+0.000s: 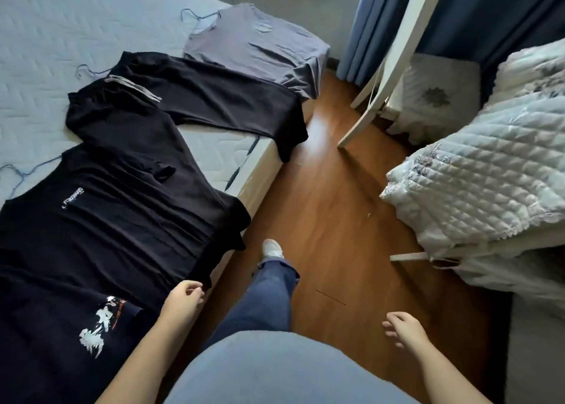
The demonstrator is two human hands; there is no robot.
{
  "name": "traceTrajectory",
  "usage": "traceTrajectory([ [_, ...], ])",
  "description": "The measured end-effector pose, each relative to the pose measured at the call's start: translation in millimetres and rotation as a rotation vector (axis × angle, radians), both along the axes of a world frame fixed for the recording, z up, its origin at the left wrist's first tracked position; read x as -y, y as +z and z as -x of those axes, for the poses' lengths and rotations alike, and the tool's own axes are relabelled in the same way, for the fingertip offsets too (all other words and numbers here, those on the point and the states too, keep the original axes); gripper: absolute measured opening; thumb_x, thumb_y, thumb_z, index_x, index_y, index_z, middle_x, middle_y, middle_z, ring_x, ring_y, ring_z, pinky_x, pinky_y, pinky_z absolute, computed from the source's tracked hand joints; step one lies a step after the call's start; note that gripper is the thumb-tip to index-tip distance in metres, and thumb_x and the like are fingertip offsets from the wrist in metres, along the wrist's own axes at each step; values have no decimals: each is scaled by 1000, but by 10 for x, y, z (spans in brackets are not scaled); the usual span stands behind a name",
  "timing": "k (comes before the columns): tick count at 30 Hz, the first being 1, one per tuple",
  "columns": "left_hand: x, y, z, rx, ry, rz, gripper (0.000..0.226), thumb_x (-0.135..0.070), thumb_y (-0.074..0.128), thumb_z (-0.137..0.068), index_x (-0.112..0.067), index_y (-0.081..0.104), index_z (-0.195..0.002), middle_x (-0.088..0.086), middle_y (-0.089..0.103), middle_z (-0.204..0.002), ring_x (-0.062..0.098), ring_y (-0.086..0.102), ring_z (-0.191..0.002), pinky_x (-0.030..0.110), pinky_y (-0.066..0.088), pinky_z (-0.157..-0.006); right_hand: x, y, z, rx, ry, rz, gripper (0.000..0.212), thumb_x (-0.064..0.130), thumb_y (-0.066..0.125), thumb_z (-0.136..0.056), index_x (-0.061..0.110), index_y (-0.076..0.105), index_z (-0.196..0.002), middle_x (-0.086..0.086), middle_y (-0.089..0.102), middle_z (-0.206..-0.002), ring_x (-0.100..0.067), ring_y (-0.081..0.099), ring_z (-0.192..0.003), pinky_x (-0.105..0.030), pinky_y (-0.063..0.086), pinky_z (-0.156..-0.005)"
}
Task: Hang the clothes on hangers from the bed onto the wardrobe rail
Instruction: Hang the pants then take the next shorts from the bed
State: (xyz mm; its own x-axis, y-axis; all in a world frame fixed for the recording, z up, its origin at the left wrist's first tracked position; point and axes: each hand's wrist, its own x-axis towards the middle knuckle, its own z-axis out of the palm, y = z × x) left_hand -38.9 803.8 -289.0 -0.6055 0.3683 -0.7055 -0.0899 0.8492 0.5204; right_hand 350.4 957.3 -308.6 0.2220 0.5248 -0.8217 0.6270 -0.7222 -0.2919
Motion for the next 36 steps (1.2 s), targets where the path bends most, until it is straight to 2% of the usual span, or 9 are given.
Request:
traceTrajectory([
  [3,-426,-167,208,48,115,34,24,-7,39,-93,1,55,-109,14,61,-97,25,58,-86,32,40,-69,-584,-75,307,-44,56,-18,9,8,46,-93,5,54,-95,-15,60,-90,-16,52,-64,-21,32,-50],
  [8,-1538,-210,574,124,217,61,26,-10,36,-95,-3,55,-112,12,61,-99,23,57,-86,32,39,-77,-1782,47,831,8,187,-16,9,10,46,-93,8,54,-97,-12,61,-93,-12,52,-63,-19,33,-49],
  [10,-2051,-188,735,141,213,23,25,-12,37,-94,-4,55,-110,12,62,-99,22,58,-85,31,39,-74,-2322,106,1069,23,260,-39,13,10,48,-92,6,58,-99,-11,62,-91,-14,54,-66,-21,40,-54],
  [13,-2635,-94,911,153,139,-60,22,-11,41,-93,-5,56,-107,9,63,-92,21,59,-81,30,42,-74,-3010,173,1493,2,345,-107,13,13,50,-91,8,60,-97,-8,65,-91,-24,62,-86,-33,52,-76],
  [14,-2760,-72,962,154,122,-76,21,-10,42,-92,-5,56,-107,8,63,-89,21,59,-80,30,43,-77,-3191,212,1677,-38,331,-128,13,12,49,-91,8,60,-97,-5,64,-86,-22,61,-82,-28,53,-69],
  [16,-2916,-17,1033,151,118,-96,19,-8,42,-91,-6,56,-104,5,62,-83,21,58,-77,31,43,-79,-3471,298,2064,-115,299,-169,12,9,45,-92,11,57,-96,-4,62,-83,-12,55,-68,-18,41,-53],
  [26,-3119,-49,1511,32,502,6,21,-6,41,-91,-2,58,-102,8,63,-82,23,60,-77,31,42,-76,-4634,-40,3066,-188,419,-69,17,10,42,-95,7,55,-106,-16,62,-98,-23,55,-78,-24,36,-56],
  [32,-3664,95,1583,3,791,32,20,-7,42,-91,-2,57,-103,12,61,-85,27,59,-81,26,44,-67,-5716,-108,3921,-171,692,-1,11,8,45,-94,7,55,-90,-13,60,-78,-19,53,-62,-23,36,-53],
  [36,-4022,193,1599,12,786,37,17,-10,48,-89,-7,58,-103,12,64,-93,28,61,-90,37,47,-86,-6258,-59,4744,-137,988,15,18,4,46,-91,5,56,-76,-7,54,-62,-18,49,-52,-22,33,-45],
])
